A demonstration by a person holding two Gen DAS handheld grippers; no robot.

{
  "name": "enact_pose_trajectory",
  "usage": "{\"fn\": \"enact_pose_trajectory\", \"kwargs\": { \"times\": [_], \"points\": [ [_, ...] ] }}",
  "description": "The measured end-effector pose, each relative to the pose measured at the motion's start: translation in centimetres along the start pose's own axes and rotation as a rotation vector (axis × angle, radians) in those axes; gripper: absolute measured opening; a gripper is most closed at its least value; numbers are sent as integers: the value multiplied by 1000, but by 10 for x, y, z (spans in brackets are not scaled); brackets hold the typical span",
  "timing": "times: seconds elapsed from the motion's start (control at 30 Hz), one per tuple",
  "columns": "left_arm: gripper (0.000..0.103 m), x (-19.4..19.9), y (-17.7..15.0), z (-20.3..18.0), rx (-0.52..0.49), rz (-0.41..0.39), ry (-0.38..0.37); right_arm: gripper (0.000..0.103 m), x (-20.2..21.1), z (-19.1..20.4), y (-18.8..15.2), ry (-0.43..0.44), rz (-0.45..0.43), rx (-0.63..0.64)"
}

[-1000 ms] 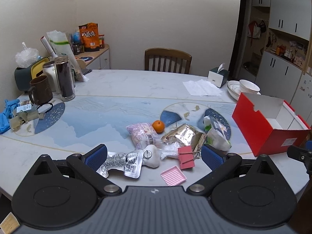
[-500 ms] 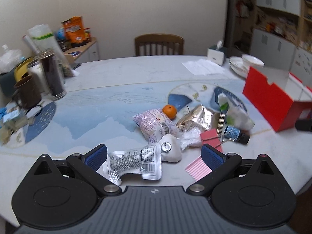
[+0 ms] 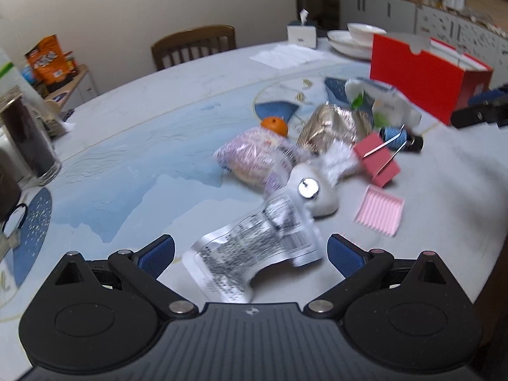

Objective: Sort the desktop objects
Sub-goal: 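Move both tools toward the cluttered items on the table, then grasp the silver blister pack with the left tool while the right tool grasps the blue-capped bottle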

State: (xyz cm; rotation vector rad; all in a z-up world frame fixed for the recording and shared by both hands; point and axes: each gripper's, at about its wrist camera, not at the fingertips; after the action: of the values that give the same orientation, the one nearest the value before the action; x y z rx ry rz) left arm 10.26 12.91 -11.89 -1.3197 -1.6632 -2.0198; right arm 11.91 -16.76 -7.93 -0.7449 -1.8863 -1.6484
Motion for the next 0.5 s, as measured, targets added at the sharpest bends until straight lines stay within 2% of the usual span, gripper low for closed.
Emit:
{"fn": "enact_pose_trajectory", "kwargs": {
  "times": [0.13,0.23,0.5],
  "points": [
    [103,-11,-5,15,-42,38,-68,82,-16,9,1,-9,35,8],
    [103,-19,-8,25,-61,65,-92,82,-27,16,-2,-19,57,22],
    [102,-34,0,34,-115,64,-149,81,-56,29,-6,-34,121,40]
  ]
}}
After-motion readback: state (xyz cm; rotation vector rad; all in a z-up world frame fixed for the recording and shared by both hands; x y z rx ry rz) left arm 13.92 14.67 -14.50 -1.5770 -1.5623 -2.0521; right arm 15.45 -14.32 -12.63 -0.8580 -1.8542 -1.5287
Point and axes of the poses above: each gripper's, at about its wrist camera, not at the fingertips, and x roughly against the way its jaws point, z to its left, y to its top, and after that the axes turned 12 degrees about -y, right-handed
